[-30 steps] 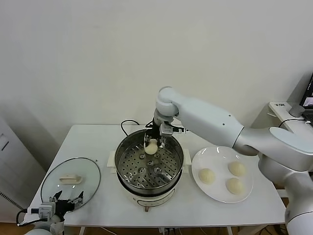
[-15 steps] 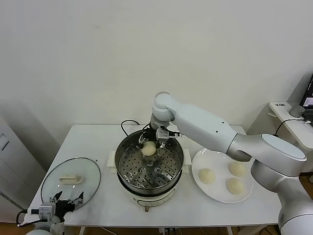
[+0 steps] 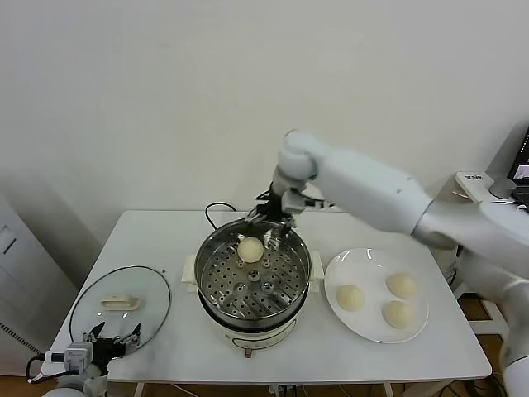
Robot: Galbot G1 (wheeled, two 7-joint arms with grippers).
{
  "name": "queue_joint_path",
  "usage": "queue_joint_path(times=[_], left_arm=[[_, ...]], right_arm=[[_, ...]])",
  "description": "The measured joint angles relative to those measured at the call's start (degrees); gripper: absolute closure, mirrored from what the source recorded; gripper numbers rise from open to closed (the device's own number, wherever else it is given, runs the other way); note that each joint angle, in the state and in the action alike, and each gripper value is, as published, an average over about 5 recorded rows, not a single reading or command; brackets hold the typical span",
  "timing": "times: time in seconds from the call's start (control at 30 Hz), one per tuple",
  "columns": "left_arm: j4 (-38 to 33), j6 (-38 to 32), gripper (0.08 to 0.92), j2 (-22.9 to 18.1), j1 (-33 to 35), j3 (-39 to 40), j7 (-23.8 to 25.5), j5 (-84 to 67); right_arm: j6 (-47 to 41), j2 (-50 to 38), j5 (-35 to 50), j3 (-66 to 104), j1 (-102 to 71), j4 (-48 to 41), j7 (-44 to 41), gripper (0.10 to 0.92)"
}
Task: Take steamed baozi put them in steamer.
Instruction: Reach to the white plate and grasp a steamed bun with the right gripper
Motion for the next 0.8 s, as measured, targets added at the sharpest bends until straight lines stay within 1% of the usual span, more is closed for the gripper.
queue_joint_path(times=[0.17, 0.23, 0.37, 0.57, 0.8], left_arm=[[0.01, 0.0, 0.177, 0.18, -0.31, 0.3, 0.01, -0.02], [0.02, 0.0, 0.177, 0.25, -0.4, 0.42, 0.03, -0.04], [0.07, 0.0, 0.177, 0.35, -0.59, 0.53, 0.05, -0.09], [0.08, 0.04, 0.177, 0.28, -0.65, 0.52, 0.05, -0.14], [-0.05, 0.09, 0.177, 0.06, -0.65, 0.5, 0.05, -0.14]], right_arm=[[-3.22, -6.58, 9.52, -6.95, 4.84, 0.85, -0.38, 0.203], [-6.68, -9.36, 12.61, -9.46, 6.01, 1.3, -0.38, 0.203], [-16.26, -14.62, 17.34, -13.18, 7.02, 2.34, -0.03, 0.203], [-28.91, -20.41, 21.42, -16.04, 5.62, 4.06, 1.36, 0.203], [-37.35, -23.04, 23.11, -16.52, 1.17, 4.39, 3.68, 0.203]])
